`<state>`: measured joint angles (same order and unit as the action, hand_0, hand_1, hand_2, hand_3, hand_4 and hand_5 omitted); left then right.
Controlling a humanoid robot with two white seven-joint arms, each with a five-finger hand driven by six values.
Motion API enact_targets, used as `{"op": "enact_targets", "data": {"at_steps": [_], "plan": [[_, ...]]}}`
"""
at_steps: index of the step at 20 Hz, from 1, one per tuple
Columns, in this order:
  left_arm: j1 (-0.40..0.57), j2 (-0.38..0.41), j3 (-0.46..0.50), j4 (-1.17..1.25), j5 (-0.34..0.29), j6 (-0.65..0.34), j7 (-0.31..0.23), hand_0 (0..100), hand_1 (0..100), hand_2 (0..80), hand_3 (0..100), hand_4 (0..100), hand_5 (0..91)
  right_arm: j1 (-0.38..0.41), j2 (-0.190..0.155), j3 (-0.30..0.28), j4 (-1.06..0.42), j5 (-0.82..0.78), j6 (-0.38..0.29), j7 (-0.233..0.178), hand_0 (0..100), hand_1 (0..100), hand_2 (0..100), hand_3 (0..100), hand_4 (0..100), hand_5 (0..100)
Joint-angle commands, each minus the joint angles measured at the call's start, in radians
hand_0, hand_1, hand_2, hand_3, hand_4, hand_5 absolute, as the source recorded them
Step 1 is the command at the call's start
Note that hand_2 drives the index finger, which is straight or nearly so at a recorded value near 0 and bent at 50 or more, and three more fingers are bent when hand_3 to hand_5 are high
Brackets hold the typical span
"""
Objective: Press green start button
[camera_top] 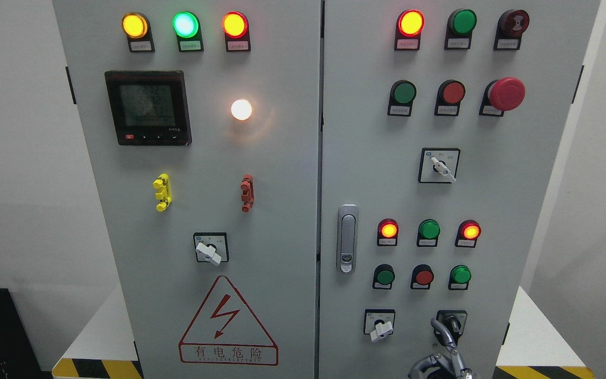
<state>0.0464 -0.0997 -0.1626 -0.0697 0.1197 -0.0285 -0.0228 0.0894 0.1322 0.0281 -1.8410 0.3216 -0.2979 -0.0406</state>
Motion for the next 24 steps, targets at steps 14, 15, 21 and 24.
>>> {"op": "enact_targets", "data": {"at_steps": [14, 15, 21, 24], "plan": [[0.001, 0.0, 0.0, 0.001, 0.0, -0.001, 0.0, 12, 56, 0.0, 0, 0, 0.0, 0.136, -0.008, 0.111, -0.119, -0.352, 0.0, 0.044, 26, 15, 0, 8, 0, 0], [0.001, 0.0, 0.0, -0.001, 0.0, -0.001, 0.0, 12, 56, 0.0, 0, 0, 0.0, 0.132, -0.008, 0.111, -0.118, -0.352, 0.0, 0.05, 24, 15, 0, 5, 0, 0], [0.0, 0.0, 0.0, -0.001, 0.0, -0.001, 0.0, 12, 56, 0.0, 0, 0, 0.0, 0.125, -0.008, 0.111, -0.116, -0.358, 0.0, 0.077, 18, 13, 0, 0, 0, 0], [0.0, 0.0, 0.0, -0.001, 0.0, -0.001, 0.0, 12, 56, 0.0, 0, 0, 0.0, 0.118, -0.008, 0.111, -0.112, -0.36, 0.0, 0.077, 16, 12, 0, 0, 0, 0]]}}
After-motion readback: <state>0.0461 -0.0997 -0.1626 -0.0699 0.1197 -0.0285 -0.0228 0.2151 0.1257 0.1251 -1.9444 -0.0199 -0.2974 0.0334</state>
